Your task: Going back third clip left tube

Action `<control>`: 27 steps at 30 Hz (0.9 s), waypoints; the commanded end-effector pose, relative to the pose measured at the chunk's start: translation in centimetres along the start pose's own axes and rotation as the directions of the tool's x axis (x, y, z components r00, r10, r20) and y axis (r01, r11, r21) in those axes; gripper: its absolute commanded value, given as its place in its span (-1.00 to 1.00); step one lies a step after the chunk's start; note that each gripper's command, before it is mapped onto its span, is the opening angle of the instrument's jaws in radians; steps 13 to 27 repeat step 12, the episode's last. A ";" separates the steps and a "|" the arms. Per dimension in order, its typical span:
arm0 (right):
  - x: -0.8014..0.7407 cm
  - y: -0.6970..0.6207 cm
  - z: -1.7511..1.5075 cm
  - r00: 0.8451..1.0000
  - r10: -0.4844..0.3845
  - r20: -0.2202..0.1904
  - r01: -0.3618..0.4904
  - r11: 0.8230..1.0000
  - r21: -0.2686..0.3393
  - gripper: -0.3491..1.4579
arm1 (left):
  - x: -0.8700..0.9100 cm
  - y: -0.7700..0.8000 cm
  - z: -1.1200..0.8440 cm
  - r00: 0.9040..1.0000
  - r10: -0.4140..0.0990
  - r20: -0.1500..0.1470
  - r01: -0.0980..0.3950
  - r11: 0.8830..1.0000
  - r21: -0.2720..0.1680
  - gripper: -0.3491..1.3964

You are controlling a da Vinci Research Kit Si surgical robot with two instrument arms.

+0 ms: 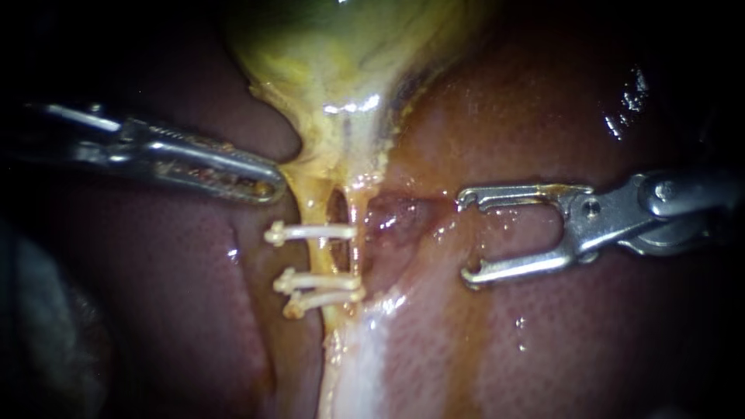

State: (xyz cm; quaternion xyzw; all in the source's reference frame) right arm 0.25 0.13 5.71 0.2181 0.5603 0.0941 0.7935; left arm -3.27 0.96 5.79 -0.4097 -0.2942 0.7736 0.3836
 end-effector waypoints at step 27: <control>0.01 -0.02 -0.01 1.000 0.000 0.000 0.000 1.000 -0.002 -0.06 | -0.04 -0.05 0.11 1.000 0.004 0.004 -0.004 1.000 -0.005 -1.00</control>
